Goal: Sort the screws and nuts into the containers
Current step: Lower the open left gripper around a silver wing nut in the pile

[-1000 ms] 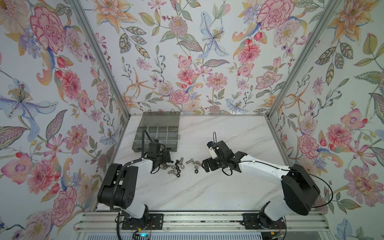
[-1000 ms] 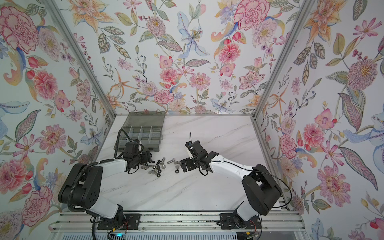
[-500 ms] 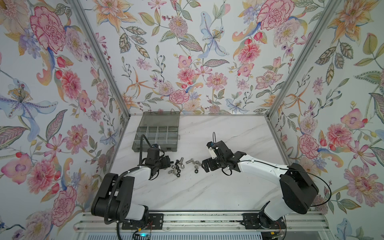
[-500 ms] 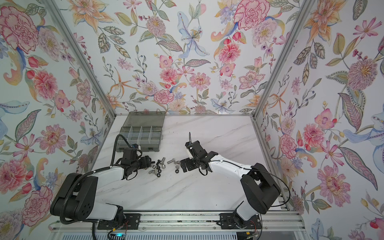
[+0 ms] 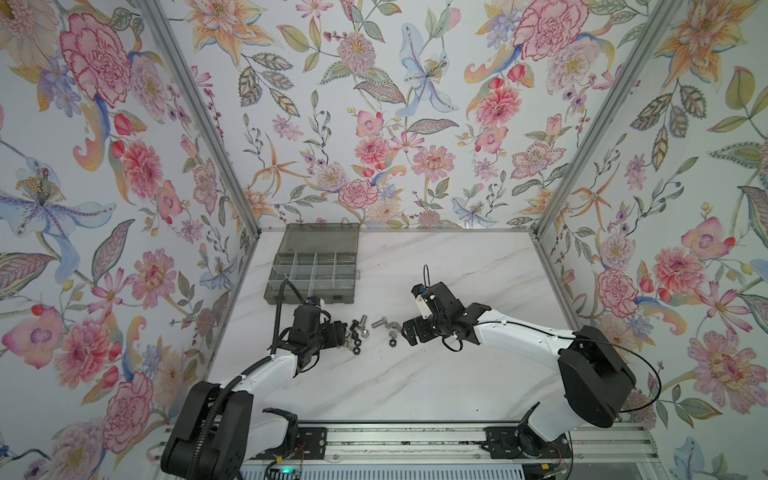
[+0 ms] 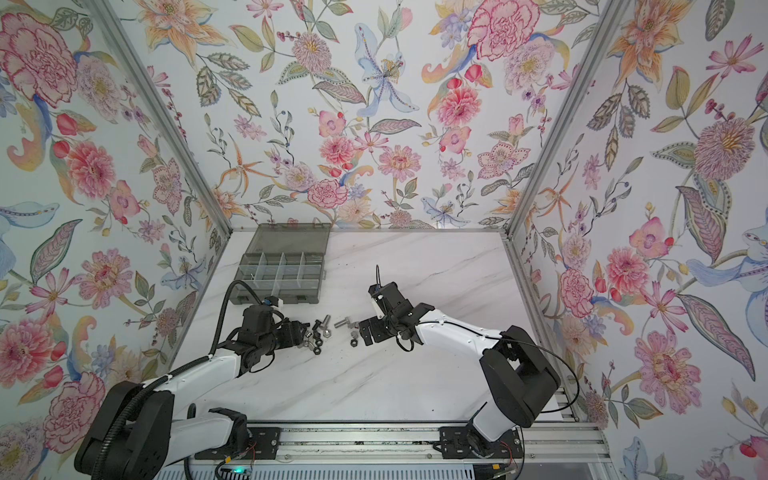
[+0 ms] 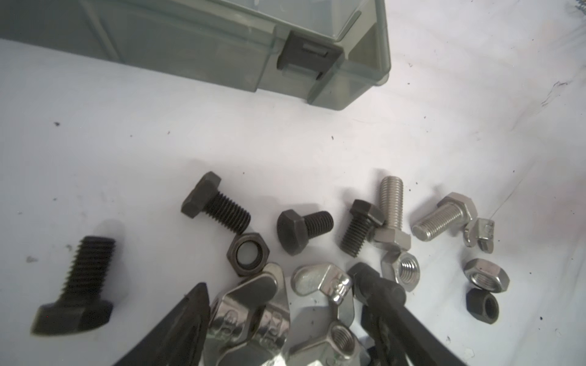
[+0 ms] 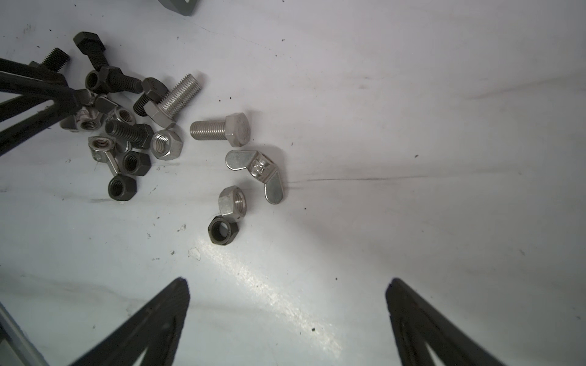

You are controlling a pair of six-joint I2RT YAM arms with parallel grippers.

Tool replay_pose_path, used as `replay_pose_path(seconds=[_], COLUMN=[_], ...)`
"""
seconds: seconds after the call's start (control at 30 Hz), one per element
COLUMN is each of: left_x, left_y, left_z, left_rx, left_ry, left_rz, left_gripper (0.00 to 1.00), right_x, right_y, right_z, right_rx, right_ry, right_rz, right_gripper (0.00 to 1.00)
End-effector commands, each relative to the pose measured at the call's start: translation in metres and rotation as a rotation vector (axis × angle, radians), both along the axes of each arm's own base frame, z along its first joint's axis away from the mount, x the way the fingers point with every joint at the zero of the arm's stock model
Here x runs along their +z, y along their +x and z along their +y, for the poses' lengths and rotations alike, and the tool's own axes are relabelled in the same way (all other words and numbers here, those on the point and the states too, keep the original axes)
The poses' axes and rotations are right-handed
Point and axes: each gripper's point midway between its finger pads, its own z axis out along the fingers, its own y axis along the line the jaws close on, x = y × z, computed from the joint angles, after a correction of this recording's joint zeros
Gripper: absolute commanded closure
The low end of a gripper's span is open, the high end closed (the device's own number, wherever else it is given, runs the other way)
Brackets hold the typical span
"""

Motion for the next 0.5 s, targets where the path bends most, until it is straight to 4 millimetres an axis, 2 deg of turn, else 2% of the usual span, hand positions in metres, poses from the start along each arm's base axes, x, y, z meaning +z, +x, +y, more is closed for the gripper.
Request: replay_pose_path(seconds=[0.0, 0.3, 0.47], left_x=[0.000, 0.003, 0.008], left_y=[-0.005, 0.014, 0.013], left_z=[0.010, 0.018, 0.024], left_rx=[0.009, -0.007, -0.012], left_ry=[0.074, 0.186, 0.232], left_rz=[0.022, 0.069, 0.073], left_gripper=[0.18, 0.18, 0.18], right_x=[0.003, 0.007, 0.006], right_y=[0.002, -0.001, -0.001], right_z=[0.009, 0.010, 0.010], right_rx=[0.016, 0.014, 0.014], right_ry=[0.010, 0.014, 0.012], right_rz=[-0.001, -0.009, -0.009], right_gripper=[0.01, 0.01, 0.01])
